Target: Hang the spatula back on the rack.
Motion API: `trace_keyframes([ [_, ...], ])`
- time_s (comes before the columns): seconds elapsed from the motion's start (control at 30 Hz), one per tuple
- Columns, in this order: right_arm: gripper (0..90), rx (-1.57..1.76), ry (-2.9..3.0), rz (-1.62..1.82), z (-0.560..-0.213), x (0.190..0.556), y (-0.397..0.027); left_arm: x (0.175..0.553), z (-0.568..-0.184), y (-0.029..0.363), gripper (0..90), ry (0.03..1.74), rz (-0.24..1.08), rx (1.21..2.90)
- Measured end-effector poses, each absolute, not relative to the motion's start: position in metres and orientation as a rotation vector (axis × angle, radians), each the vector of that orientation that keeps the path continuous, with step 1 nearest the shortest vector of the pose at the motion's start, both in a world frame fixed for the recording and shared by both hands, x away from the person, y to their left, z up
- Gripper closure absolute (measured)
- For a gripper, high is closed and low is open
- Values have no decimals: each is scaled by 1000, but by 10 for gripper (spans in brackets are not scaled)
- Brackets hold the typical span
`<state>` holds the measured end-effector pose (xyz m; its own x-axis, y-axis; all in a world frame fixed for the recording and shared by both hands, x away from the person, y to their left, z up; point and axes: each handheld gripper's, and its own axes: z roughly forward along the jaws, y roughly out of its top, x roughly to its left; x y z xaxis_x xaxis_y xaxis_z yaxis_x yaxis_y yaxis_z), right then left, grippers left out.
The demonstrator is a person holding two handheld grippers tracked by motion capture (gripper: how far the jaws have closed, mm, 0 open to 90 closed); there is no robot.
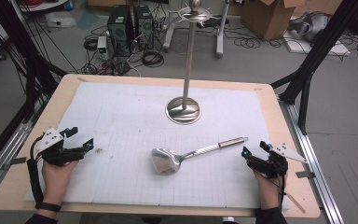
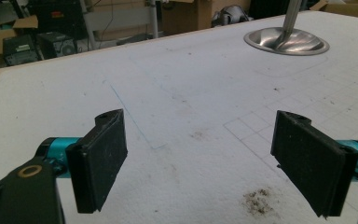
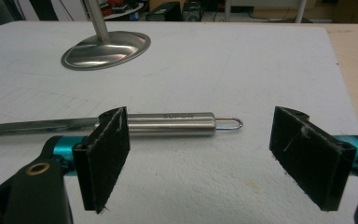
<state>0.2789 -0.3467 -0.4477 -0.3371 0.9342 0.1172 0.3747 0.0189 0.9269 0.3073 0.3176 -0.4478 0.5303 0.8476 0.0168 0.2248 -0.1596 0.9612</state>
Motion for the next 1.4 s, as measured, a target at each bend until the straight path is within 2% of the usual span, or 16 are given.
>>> trace_keyframes([
  [0.23, 195, 1340, 1750, 1311, -448, 279, -347, 306, -434, 317, 182, 895, 677, 1625],
  [0.4, 195, 1348, 1754, 1310, -448, 279, -346, 308, -416, 305, 177, 856, 585, 1603],
  [0.73, 195, 1348, 1756, 1312, -448, 279, -347, 322, -382, 263, 172, 733, 494, 1636],
  [1.03, 196, 1356, 1759, 1314, -448, 279, -347, 338, -372, 219, 176, 649, 383, 1686],
  [1.4, 196, 1356, 1753, 1320, -448, 280, -348, 353, -361, 172, 179, 551, 319, 1726],
])
